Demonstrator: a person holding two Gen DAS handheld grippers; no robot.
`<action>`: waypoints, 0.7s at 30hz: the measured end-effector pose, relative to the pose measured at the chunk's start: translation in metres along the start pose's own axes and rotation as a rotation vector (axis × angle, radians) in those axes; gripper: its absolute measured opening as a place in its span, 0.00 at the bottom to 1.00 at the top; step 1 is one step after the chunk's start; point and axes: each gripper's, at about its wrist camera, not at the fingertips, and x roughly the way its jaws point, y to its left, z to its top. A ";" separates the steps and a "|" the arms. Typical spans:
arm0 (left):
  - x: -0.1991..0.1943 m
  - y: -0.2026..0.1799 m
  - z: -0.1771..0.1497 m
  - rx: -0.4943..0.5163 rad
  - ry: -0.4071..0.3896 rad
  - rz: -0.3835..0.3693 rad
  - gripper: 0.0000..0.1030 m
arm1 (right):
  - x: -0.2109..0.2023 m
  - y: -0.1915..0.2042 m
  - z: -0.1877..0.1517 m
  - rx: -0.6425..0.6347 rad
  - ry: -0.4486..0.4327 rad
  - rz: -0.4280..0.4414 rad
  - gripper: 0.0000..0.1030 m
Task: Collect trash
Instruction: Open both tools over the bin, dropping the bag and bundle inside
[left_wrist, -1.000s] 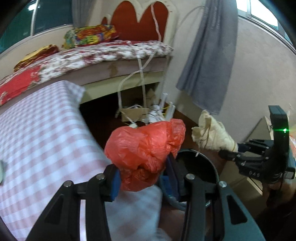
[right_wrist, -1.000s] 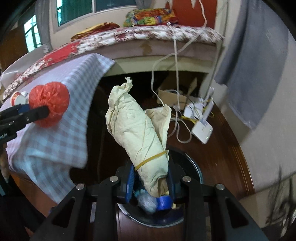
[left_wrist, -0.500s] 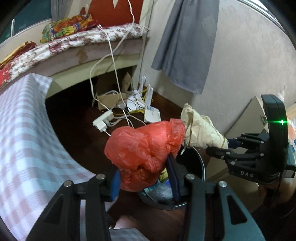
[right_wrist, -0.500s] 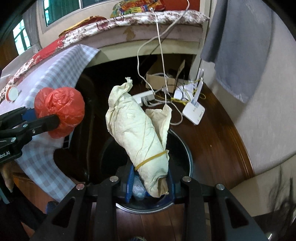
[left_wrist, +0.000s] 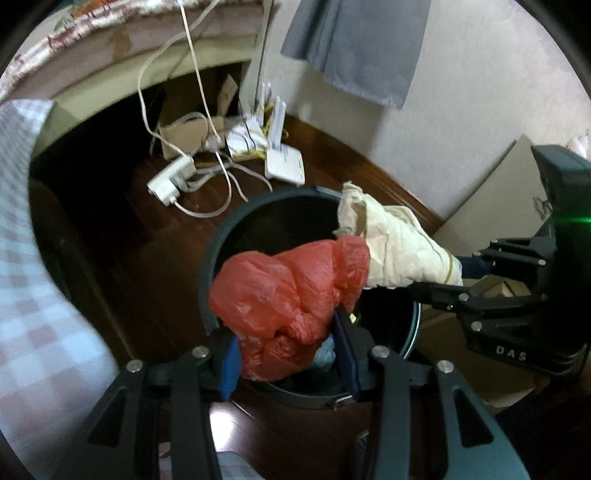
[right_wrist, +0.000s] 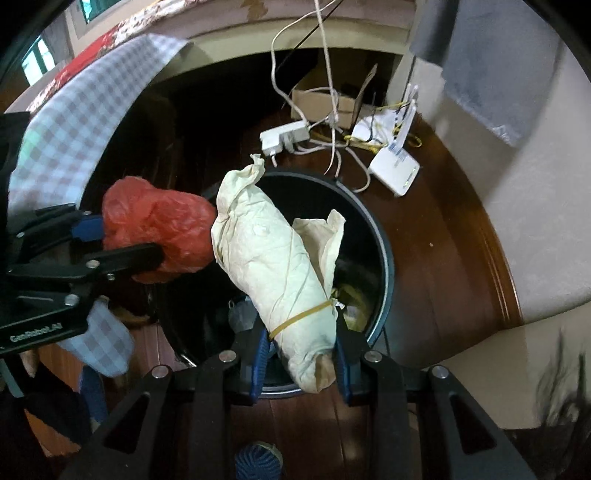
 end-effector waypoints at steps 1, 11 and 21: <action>0.007 0.001 0.000 -0.003 0.025 0.004 0.59 | 0.005 0.001 -0.001 -0.009 0.017 -0.002 0.35; 0.009 0.004 -0.007 -0.015 0.032 0.118 0.99 | 0.019 -0.026 -0.007 0.026 0.070 -0.232 1.00; -0.004 0.000 0.001 -0.001 -0.007 0.109 1.00 | -0.003 -0.035 0.005 0.089 0.001 -0.228 1.00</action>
